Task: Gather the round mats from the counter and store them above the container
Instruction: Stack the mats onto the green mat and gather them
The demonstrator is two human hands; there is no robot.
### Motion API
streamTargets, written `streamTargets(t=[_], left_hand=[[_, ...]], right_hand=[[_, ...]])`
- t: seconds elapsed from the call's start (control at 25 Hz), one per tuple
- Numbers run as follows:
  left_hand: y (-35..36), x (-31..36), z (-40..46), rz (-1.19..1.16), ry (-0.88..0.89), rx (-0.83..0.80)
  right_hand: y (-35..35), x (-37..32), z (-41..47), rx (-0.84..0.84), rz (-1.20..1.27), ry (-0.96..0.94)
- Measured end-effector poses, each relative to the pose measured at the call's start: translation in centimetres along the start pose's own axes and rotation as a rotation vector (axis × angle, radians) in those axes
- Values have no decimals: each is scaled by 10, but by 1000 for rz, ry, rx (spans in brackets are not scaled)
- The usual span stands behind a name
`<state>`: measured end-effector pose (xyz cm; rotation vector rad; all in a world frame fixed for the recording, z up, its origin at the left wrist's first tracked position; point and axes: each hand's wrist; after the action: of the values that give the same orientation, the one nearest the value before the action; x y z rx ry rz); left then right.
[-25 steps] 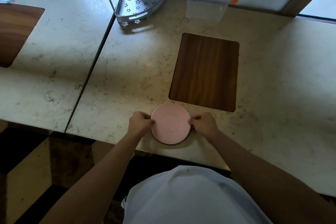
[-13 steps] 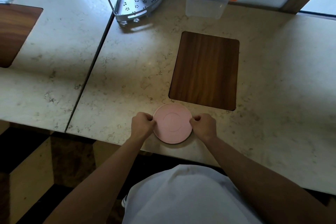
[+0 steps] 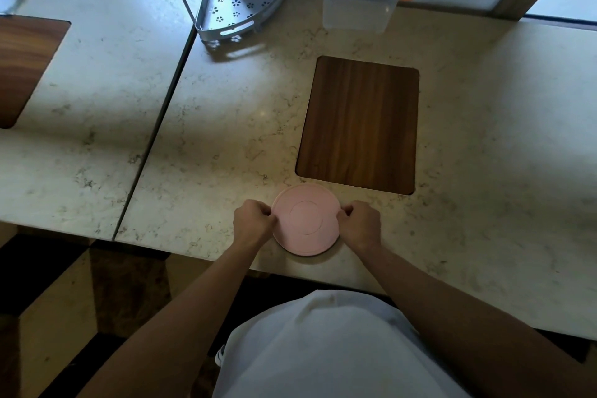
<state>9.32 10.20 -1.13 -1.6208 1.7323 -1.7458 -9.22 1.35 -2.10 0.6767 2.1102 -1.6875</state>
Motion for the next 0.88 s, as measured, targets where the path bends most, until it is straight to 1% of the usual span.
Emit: streamTargets(t=[0.08,0.2,0.28,0.4,0.64,0.88], left_hand=[[1,1,0,-17,-17,16],[2,1,-2,-25,-18,32],[5,2,-2,-2,-18,39],[10,7,-3,65,-34,42],[12,15,3,29,-125,35],[14,13,8,-36,-247,32]], right_hand=[[-2,1,1,-9,3,-2],[-5,1,0,26,-10,-22],[-8,2,-1,48,-50,-58],[-8,1,0,19,-88,-77],[-4,-5,4,-20,-84,33],[-1,-7,9,-153,-61,111]])
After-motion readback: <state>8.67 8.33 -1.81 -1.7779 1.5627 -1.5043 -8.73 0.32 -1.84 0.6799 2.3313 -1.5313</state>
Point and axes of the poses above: each hand's wrist, its own z-axis towards the middle knuckle, its own y-axis out of the palm, x = y × z, and after that the axes turned 15 degrees about x, right-handed
